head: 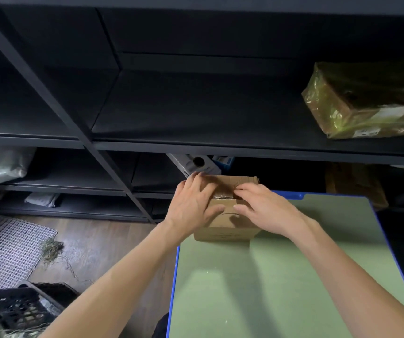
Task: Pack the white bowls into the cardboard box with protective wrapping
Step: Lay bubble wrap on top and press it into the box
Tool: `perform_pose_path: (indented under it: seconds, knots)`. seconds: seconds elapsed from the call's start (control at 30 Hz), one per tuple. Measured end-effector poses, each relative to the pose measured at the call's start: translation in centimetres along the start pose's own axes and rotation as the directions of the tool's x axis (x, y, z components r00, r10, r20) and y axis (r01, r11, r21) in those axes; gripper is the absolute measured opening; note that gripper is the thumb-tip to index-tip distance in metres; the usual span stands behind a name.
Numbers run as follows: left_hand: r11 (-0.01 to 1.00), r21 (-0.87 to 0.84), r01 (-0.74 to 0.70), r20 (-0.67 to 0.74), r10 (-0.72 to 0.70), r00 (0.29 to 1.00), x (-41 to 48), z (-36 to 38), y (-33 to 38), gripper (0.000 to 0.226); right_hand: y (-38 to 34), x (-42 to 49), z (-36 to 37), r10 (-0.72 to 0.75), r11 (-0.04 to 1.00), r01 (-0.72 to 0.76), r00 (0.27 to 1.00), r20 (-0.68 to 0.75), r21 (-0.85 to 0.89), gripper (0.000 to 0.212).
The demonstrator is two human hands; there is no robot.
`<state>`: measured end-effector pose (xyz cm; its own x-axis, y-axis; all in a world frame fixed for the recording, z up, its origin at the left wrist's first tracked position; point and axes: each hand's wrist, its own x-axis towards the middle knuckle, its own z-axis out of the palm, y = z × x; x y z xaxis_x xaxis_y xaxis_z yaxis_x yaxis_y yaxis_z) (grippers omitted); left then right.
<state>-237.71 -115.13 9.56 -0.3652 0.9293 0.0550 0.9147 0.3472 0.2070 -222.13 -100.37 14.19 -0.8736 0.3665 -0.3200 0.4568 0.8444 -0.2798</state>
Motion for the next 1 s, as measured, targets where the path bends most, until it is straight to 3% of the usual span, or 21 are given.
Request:
perform_pose_path:
  seconds: [0.17,0.37,0.67,0.83,1.0]
  knots:
    - [0.998,-0.002,0.066,0.119,-0.065,0.991,0.8,1.0,-0.5,0.078,0.6,-1.2,3.1,-0.073,0.997,0.066,0.983,-0.168,-0.047,0.065]
    - [0.995,-0.028,0.097,0.091,-0.095,0.991,1.8,2.4,0.5,0.076,0.6,-2.2,6.7,-0.076,0.966,0.033,0.984,-0.158,-0.256,0.091]
    - [0.979,-0.127,0.160,-0.093,-0.172,0.981,2.4,3.7,1.7,0.046,0.7,-0.9,7.0,-0.073,0.959,0.018,0.980,-0.186,-0.284,0.093]
    - [0.973,-0.157,0.170,-0.112,-0.189,0.976,2.7,3.5,1.7,0.041,1.0,-0.5,7.2,-0.095,0.959,0.040,0.978,-0.185,-0.279,0.094]
    - [0.971,-0.184,0.155,-0.100,-0.175,0.979,3.0,3.3,1.2,0.040,1.9,0.8,6.5,-0.137,0.981,0.088,0.946,-0.295,-0.174,0.103]
